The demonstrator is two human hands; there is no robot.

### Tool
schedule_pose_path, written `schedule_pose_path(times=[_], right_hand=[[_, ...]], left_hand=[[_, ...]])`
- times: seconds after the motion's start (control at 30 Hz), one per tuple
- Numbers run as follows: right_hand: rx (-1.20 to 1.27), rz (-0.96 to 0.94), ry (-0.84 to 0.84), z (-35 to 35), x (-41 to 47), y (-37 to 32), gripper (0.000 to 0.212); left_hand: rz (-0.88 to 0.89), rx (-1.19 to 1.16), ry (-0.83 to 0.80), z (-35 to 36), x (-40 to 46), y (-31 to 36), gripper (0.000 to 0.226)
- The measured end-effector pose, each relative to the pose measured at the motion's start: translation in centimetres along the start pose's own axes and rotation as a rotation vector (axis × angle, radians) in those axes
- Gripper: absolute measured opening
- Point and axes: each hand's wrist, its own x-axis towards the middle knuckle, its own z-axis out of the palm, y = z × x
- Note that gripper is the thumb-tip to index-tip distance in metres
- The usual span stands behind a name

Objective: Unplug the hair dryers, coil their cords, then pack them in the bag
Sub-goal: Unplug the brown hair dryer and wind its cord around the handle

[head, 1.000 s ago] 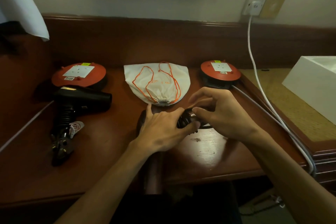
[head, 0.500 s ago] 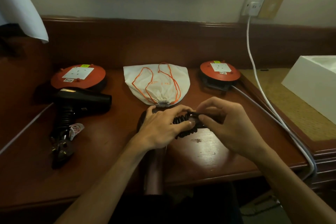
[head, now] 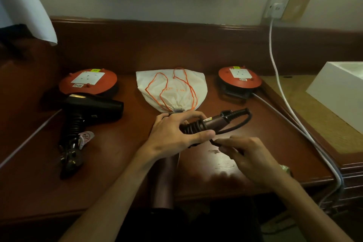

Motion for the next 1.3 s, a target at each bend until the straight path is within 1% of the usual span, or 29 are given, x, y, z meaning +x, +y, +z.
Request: schedule_pose_path(times=[0.07, 0.13, 0.2, 0.3, 0.37, 0.43, 0.53, 0.57, 0.6, 0.63, 0.7, 0.8, 0.87, 0.9, 1.0, 1.07, 1.17, 1.23, 1.3], right_hand=[[-0.009, 0.076, -0.171, -1.3, 1.7, 0.4, 0.016], [0.013, 0.116, -0.337, -2.6, 3.5, 1.1, 0.005], [-0.085, 0.135, -0.431, -3.6, 5.8, 2.2, 0.018], [-0.271, 0.179, -0.500, -4.3, 8.6, 2.8, 0.021], [-0.301, 0.172, -0.524, -4.4, 9.7, 2.2, 0.027], [-0.312, 0.125, -0.516, -4.5, 10.3, 0.7, 0.031], [-0.364, 0.037, -0.518, -4.6, 10.2, -2.1, 0.016], [-0.385, 0.020, -0.512, -4.6, 9.8, -2.9, 0.014], [-0.393, 0.007, -0.494, -4.5, 9.3, -3.7, 0.017], [-0.388, 0.004, -0.473, -4.5, 8.7, -4.2, 0.021], [-0.360, 0.014, -0.419, -4.6, 7.5, -4.7, 0.020], [-0.254, 0.041, -0.341, -4.0, 5.6, -5.3, 0.018], [-0.173, 0.043, -0.291, -3.6, 4.4, -5.6, 0.016], [-0.155, 0.048, -0.272, -3.4, 3.9, -5.5, 0.017], [-0.140, 0.039, -0.207, -2.9, 2.3, -4.6, 0.031], [-0.077, 0.002, -0.131, -1.9, 1.1, -3.8, 0.037], [-0.001, -0.053, 0.029, -0.3, 0.0, -3.1, 0.038], [-0.015, -0.113, 0.137, 0.4, -0.3, -3.0, 0.036], [-0.080, -0.165, 0.260, 1.1, -0.8, -3.0, 0.028]], left_hand=[[0.011, -0.009, 0.047, 0.1, 0.0, -0.2, 0.051], [0.055, 0.029, 0.048, 0.2, -0.2, 0.1, 0.050], [0.089, 0.154, -0.014, 0.5, -0.4, 0.9, 0.051], [0.118, 0.350, -0.116, 1.2, -0.4, 2.1, 0.065], [0.071, 0.454, -0.164, 1.6, -0.2, 2.7, 0.074], [0.030, 0.545, -0.197, 2.1, 0.1, 3.2, 0.085], [0.000, 0.613, -0.226, 2.7, 0.7, 3.6, 0.100], [-0.007, 0.621, -0.224, 2.7, 0.8, 3.5, 0.098], [-0.015, 0.618, -0.216, 2.6, 0.9, 3.4, 0.094], [-0.024, 0.606, -0.203, 2.4, 1.0, 3.2, 0.088], [-0.011, 0.563, -0.156, 2.0, 1.1, 2.4, 0.072], [-0.004, 0.428, -0.055, 1.3, 0.9, 1.9, 0.055], [0.007, 0.369, -0.007, 0.9, 0.8, 1.7, 0.050], [0.010, 0.351, -0.010, 0.7, 0.8, 1.6, 0.050], [-0.005, 0.251, -0.041, -0.1, 1.0, 1.2, 0.047], [-0.014, 0.199, -0.051, -0.9, 1.1, 1.2, 0.046], [-0.023, 0.157, -0.090, -1.0, 0.9, 1.3, 0.039], [-0.024, 0.110, -0.042, -0.9, 0.7, 1.5, 0.032], [-0.035, 0.073, 0.024, -0.7, 0.7, 1.1, 0.019]])
